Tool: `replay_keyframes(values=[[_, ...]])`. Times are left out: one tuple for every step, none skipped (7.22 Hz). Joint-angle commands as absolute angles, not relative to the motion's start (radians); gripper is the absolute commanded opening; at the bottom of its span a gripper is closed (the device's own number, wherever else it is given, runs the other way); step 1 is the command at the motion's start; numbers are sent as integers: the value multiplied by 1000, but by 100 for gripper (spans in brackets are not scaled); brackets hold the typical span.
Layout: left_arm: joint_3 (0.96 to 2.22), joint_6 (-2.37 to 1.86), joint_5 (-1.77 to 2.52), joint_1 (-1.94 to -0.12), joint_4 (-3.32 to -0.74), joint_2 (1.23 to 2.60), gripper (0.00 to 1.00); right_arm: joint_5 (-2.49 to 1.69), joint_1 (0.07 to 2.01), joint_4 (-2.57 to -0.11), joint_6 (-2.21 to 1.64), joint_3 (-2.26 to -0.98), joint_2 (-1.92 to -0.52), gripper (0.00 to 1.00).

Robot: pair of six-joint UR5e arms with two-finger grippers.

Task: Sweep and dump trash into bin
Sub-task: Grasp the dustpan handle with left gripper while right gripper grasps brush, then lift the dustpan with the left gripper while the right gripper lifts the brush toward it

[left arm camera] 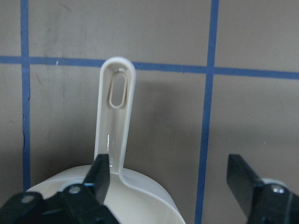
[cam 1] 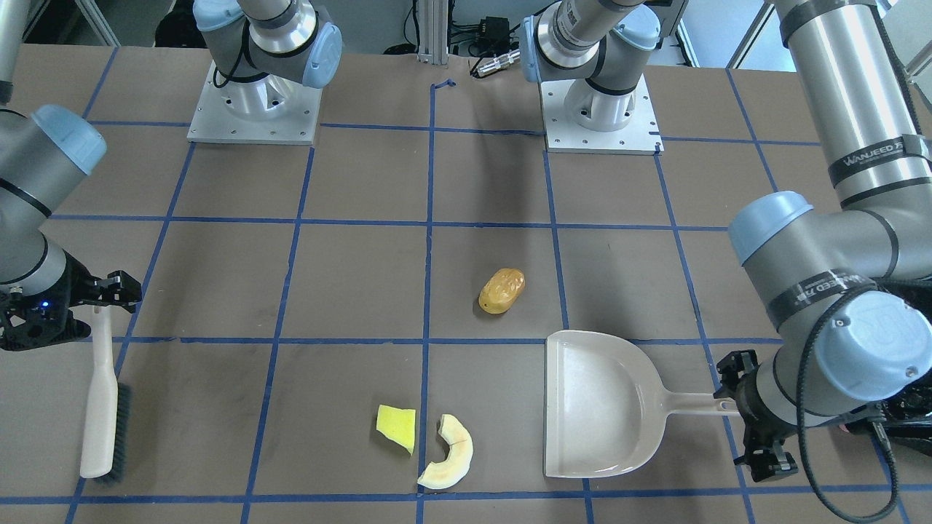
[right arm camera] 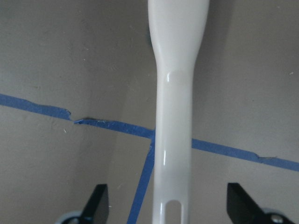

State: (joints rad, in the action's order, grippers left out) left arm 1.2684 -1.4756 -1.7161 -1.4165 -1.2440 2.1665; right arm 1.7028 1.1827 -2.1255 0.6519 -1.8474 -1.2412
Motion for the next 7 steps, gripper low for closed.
replay_keyframes(values=[[1345,-1480,-1715,-1448,-1233,2157,78,1700,1183,-2128,658,-1852,-1235,77],[1415,-1388,-1718,-1448,-1163,2148,77,1698,1183,-2132,649,-1853,-1235,73],[1477,-1343,-1720,-1445,-1078,2145,75,1698,1183,-2132,643,-1856,-1235,73],[1495,-1307,-1721,-1442,-1036,2145,75,1698,1183,-2134,637,-1870,-1235,62],[1490,-1304,-1723,-1439,-1043,2141,71,1698,1183,-2137,637,-1876,-1236,58],[1486,-1301,-1724,-1434,-1042,2141,71,1698,1183,-2141,638,-1876,-1242,55],[1496,-1290,-1733,-1418,-1045,2140,71,1698,1183,-2141,637,-1873,-1246,38]])
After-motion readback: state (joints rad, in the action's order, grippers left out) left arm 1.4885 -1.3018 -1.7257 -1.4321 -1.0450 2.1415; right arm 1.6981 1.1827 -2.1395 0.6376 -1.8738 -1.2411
